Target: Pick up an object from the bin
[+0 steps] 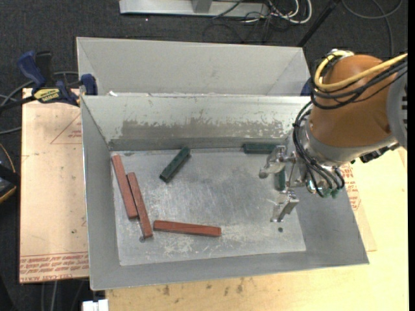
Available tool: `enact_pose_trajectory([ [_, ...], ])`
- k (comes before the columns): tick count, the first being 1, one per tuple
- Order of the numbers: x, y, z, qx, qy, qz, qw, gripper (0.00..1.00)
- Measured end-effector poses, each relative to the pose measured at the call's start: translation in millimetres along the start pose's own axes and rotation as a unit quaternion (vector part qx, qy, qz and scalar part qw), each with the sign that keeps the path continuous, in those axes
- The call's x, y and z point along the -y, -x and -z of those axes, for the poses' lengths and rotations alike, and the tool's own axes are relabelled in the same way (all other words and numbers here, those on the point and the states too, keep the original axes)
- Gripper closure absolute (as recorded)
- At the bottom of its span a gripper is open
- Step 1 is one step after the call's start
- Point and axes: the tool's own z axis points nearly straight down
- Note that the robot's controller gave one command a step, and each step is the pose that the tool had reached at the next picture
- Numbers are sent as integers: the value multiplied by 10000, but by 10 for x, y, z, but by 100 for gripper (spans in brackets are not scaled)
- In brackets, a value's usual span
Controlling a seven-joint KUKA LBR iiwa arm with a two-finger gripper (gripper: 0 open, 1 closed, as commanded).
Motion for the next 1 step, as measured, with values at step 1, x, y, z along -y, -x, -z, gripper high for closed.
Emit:
enact_pose_trajectory([
  [1, -1, 14, 34, 35, -2, 5, 10000, 0],
])
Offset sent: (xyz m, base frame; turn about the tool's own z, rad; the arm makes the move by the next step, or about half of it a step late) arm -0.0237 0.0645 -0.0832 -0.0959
